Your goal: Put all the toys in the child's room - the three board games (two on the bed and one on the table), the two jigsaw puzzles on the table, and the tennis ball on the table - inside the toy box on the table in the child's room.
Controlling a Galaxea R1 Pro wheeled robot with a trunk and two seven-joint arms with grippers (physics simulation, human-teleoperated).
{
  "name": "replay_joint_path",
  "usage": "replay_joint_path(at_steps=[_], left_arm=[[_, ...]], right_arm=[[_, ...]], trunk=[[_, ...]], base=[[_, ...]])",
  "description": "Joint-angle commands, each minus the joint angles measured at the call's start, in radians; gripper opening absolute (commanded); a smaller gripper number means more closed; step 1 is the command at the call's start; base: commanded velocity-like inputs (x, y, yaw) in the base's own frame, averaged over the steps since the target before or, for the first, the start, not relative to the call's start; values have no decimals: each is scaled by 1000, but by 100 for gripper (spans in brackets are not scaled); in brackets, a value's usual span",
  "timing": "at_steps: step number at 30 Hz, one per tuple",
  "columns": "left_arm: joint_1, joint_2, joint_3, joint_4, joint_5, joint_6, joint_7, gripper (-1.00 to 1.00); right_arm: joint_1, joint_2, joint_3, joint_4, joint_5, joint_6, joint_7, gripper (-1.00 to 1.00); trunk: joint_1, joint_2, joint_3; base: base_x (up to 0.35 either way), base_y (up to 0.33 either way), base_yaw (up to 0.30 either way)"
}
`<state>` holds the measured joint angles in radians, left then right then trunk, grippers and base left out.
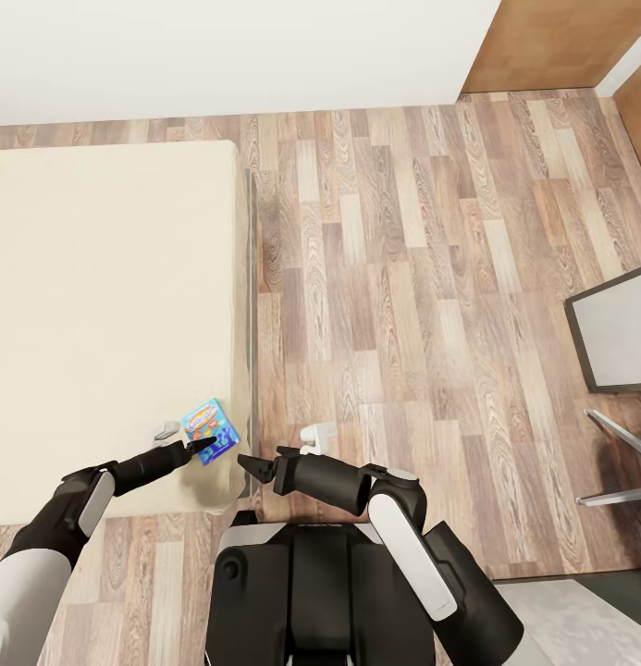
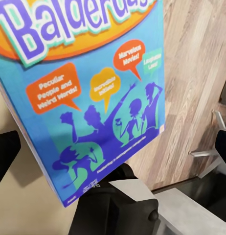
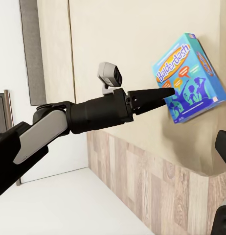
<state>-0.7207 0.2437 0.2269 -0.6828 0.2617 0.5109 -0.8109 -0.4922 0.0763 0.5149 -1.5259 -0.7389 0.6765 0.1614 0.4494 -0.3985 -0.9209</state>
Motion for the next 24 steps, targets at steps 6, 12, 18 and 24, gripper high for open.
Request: replay_joint_path(at_steps=[6, 12, 18, 24], left_arm=[[0, 0, 0, 0, 5, 8, -3, 100], [0, 0, 0, 0, 5, 8, -4, 100], [0, 0, 0, 0, 5, 8, -4, 100], [0, 2, -1, 0, 5, 8, -3, 100]], right_arm=[[0, 0, -1, 0, 1, 5, 3, 100], [0, 0, -1, -1, 1, 5, 3, 100], [0, 0, -1, 0, 1, 5, 3, 100], [0, 0, -1, 0, 1, 5, 3, 100]], trunk=[[1, -1, -1], [1, -1, -1], [1, -1, -1], [1, -1, -1]], base=[[0, 0, 0], [0, 0, 0], [0, 0, 0], [0, 0, 0]])
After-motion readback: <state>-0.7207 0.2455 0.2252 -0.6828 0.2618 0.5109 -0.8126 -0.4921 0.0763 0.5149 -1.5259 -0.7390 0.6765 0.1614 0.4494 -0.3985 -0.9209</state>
